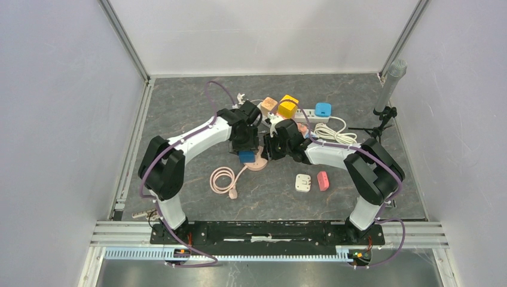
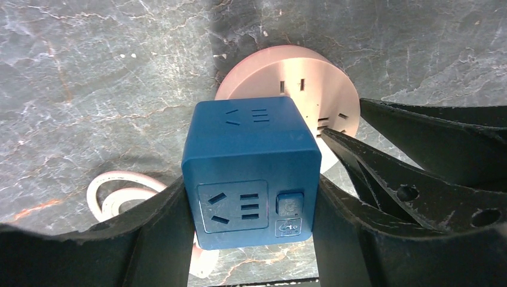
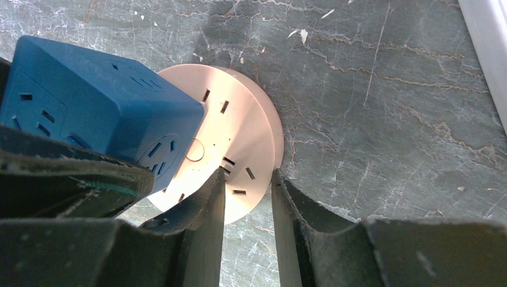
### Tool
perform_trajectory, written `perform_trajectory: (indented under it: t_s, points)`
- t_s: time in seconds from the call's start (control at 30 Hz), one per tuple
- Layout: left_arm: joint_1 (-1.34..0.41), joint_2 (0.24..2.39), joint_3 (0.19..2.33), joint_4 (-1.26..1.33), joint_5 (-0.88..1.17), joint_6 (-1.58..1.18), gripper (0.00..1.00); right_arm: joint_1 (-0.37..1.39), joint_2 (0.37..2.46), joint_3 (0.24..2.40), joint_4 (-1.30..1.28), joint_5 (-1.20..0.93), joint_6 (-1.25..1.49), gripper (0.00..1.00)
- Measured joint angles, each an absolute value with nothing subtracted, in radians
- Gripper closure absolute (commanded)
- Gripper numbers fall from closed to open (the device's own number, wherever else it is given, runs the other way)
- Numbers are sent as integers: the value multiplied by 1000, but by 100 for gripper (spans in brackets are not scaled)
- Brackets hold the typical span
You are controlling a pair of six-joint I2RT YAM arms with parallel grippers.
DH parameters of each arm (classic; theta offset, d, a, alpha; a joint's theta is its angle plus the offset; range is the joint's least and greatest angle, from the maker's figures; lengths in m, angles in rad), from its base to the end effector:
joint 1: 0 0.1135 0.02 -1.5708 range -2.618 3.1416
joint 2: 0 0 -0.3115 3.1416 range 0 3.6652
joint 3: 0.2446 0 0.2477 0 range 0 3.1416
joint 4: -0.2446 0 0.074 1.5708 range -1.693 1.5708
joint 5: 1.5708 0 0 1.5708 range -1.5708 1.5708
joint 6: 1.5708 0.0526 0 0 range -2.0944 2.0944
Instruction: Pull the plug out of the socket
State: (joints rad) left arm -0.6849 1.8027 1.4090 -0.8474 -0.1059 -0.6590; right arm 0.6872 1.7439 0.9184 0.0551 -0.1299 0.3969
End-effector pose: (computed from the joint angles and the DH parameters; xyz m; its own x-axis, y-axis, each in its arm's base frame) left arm 0.2958 -0.2345 0.2604 -0.9483 -0.0116 -0.3172 0.0277 0.9925 -0.1192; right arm 0.2827 0.2408 0.1966 -0.7674 -0.1339 -0.6270 -0.4383 0.8233 0.3606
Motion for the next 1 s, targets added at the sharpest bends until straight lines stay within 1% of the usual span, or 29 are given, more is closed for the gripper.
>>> perform_trajectory:
  t_s: [0.17, 0.5, 0.63, 0.87, 1.0]
  points:
    - [-716, 1816, 1445, -888, -175, -663, 80, 686, 1745, 921, 56, -128, 392, 64]
    - [-651, 1816, 1432, -873, -58, -651, 80, 686, 1753, 921, 73, -129, 391, 65]
    - [-653, 1817, 1429, -868, -62, -650, 80, 691, 1760, 933, 61, -128, 387, 65]
    - [-685, 1824, 1430, -872, -129, -651, 80, 705, 1776, 952, 40, -104, 376, 67]
    - [-681, 1824, 1430, -870, -124, -646, 80, 707, 1777, 951, 40, -96, 376, 68]
